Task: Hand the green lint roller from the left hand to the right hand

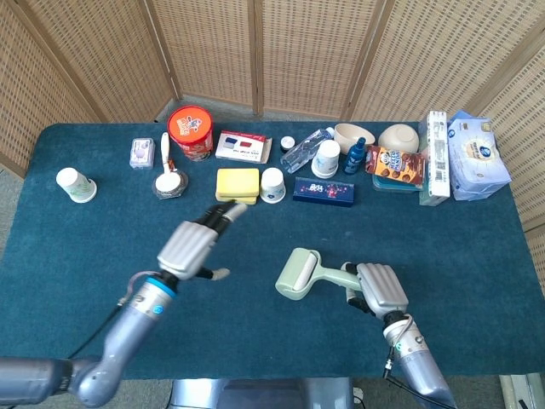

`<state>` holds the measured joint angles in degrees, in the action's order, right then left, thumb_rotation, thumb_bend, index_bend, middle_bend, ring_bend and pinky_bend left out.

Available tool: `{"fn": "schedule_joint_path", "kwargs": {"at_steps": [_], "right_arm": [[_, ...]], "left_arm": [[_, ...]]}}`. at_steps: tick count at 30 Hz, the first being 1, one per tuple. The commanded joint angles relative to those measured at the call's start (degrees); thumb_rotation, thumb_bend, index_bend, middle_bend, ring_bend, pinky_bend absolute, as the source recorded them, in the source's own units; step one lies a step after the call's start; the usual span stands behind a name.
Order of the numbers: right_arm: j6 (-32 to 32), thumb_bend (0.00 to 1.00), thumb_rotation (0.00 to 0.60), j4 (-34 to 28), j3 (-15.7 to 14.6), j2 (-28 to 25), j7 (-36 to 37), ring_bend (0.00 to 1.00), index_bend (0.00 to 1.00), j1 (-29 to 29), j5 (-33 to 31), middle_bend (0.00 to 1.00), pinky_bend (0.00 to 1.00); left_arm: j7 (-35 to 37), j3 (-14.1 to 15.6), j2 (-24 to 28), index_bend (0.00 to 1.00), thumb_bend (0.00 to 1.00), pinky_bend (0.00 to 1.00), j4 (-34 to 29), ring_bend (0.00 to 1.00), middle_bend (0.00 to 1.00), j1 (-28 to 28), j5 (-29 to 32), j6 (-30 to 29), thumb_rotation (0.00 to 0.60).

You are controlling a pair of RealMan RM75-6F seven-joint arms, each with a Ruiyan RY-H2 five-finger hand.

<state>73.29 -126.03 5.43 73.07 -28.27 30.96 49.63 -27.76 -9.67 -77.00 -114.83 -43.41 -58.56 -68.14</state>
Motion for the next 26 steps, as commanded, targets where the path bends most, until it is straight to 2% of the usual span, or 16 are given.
{"fn": "schedule_joint_path", "kwargs": {"at_steps": [1, 5, 12, 20, 26], "right_arm": [[-0.37, 0.95, 0.6, -0.02, -0.18, -0.99, 1.2, 0.55, 0.53, -0.57, 1.37, 0.67, 0.73], [-0.62, 0.95, 0.6, -0.47, -0.32, -2.06, 2.87, 0.55, 0.53, -1.24, 3.28, 0.67, 0.73], [-1.16, 0.95, 0.6, -1.3, -0.19, -3.07, 4.87, 0.55, 0.53, -1.81, 6.14, 0.67, 0.73], [-0.75, 0.95, 0.6, -2.43, -0.45, -3.01, 4.93, 0.55, 0.53, -2.37, 7.93, 0.67, 0.73], [-0.41, 0.95, 0.6, -2.71, -0.54, -3.22, 4.8, 0.55, 0.53, -2.78, 8.29, 0.67, 0.73]], "left_arm": [[8.24, 3.12, 8.8, 0.02, 0.0, 0.36, 0.34, 0.04, 0.0, 5.46, -7.37, -1.16, 0.6], [15.43, 5.82, 15.38, 0.02, 0.0, 0.33, 3.83, 0.03, 0.0, 9.99, -13.43, -2.82, 0.6], [26.07, 8.99, 21.92, 0.02, 0.0, 0.31, 11.32, 0.02, 0.0, 16.61, -19.67, -6.71, 0.6], [34.85, 10.91, 24.32, 0.02, 0.0, 0.31, 19.06, 0.02, 0.0, 21.49, -23.09, -8.43, 0.6], [38.62, 10.84, 24.3, 0.02, 0.0, 0.31, 22.18, 0.02, 0.0, 23.23, -24.56, -8.98, 0.6]]}}
